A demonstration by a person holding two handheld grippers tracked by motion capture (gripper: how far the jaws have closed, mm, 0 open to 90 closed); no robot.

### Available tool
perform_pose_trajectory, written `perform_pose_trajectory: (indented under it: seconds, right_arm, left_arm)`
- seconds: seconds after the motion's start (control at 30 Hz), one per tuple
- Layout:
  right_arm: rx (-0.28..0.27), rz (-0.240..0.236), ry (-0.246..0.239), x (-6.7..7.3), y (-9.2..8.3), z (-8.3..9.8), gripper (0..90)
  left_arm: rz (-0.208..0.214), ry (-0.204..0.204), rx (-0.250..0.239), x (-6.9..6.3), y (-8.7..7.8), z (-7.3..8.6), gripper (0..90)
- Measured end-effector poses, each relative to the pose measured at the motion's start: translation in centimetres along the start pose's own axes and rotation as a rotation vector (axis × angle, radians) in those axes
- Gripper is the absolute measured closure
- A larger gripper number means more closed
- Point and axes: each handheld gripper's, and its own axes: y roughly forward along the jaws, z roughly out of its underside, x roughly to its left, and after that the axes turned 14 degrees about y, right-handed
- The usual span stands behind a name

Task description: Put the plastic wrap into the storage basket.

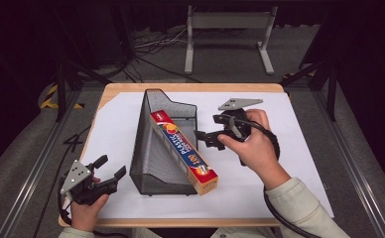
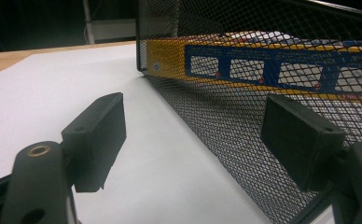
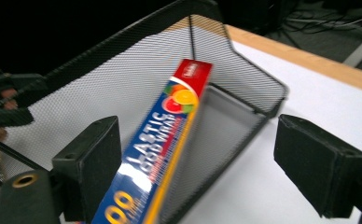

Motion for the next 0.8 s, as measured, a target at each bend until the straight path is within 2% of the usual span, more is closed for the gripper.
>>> perform_pose_trajectory:
  seconds: [0.07,0.13,0.37,0.47,0.5,0.57,0.63,0.67,0.8]
  right_arm:
    - [-0.012,0.017,-0.032,-0.8,-1.1,0.2,15.3]
    - [-0.016,0.024,-0.044,-1.5,-2.1,0.5,15.3]
    - [-0.048,0.045,-0.057,-4.0,-5.0,1.4,14.3]
    - [-0.049,0.054,-0.068,-4.6,-5.5,1.7,13.8]
    - [-0.04,0.063,-0.071,-5.5,-5.9,2.0,13.3]
    - [-0.019,0.087,-0.057,-6.5,-6.4,2.4,13.0]
    - [-0.043,0.108,-0.067,-7.4,-6.9,2.8,13.1]
    - [-0.043,0.108,-0.067,-7.4,-6.9,2.8,13.1]
    - [-0.066,0.125,-0.051,-8.9,-8.1,3.4,12.7]
  left_arm:
    - [-0.001,0.001,0.0,0.0,0.0,0.0,23.2]
    - [-0.002,0.001,0.001,0.0,0.0,0.0,23.2]
    - [-0.014,0.001,0.008,-0.1,0.0,0.0,22.0]
    - [-0.021,-0.003,0.006,0.0,0.0,0.0,21.3]
    - [-0.022,-0.008,0.006,0.0,0.0,0.0,21.2]
    - [-0.016,-0.002,0.01,0.0,0.1,0.0,21.1]
    - [-0.015,-0.001,0.012,0.0,0.1,0.0,21.1]
    - [-0.015,-0.001,0.012,0.0,0.1,0.0,21.1]
    - [-0.015,-0.002,0.01,0.0,0.1,0.0,21.1]
